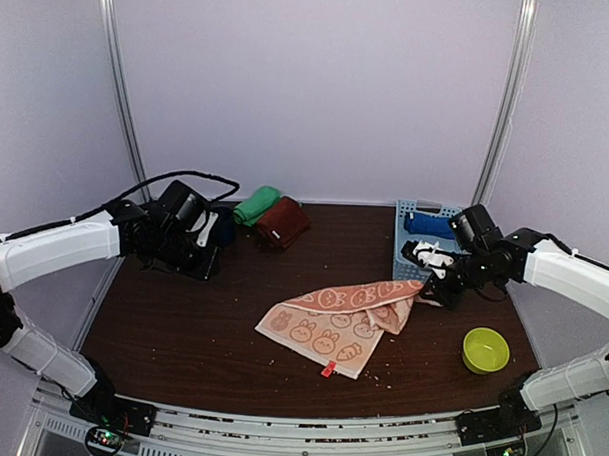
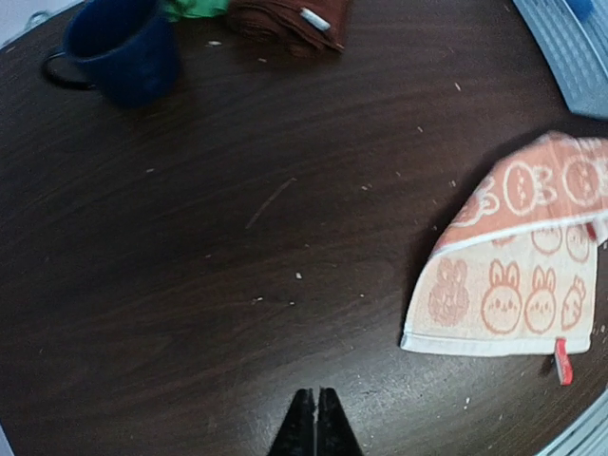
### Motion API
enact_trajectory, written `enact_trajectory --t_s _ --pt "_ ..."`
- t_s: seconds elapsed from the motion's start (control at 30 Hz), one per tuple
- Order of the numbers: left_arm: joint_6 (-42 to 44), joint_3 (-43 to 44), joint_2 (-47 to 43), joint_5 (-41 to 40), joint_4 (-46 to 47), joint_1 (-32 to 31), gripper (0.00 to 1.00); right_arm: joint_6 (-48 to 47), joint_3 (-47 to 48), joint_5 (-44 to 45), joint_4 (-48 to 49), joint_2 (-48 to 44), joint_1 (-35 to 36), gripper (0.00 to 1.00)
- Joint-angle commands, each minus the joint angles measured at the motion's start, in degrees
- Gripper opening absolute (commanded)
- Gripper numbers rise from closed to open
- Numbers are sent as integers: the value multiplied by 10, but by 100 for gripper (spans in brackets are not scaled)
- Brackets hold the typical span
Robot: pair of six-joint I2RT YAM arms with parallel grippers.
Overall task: Roll the towels
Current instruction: Adjust the towel at the center of the board.
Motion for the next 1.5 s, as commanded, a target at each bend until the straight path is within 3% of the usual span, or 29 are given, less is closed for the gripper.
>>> enact_trajectory --t_s 0.0,0.1,0.2,0.53,0.77,1.03,1.3,1.47 --pt "62 -37 56 143 103 -12 18 -47 6 60 -55 -3 -23 13" --pt "78 -46 97 154 139 -40 35 -47 16 49 -55 -2 -24 13" --pt "69 -50 138 163 161 -55 40 -45 22 50 -49 5 -24 13" --pt "51 -51 207 195 194 -58 40 -34 29 50 -31 21 -24 15" --pt "34 -16 257 98 154 -85 41 -33 28 49 -29 25 -24 16" --pt "8 14 303 82 139 -109 40 -36 28 49 -28 31 -24 16" --pt "-10 52 321 -40 19 -121 37 -35 33 49 -28 34 -24 17" --pt "-12 51 321 -30 -5 -130 33 -34 33 45 -23 34 -23 17"
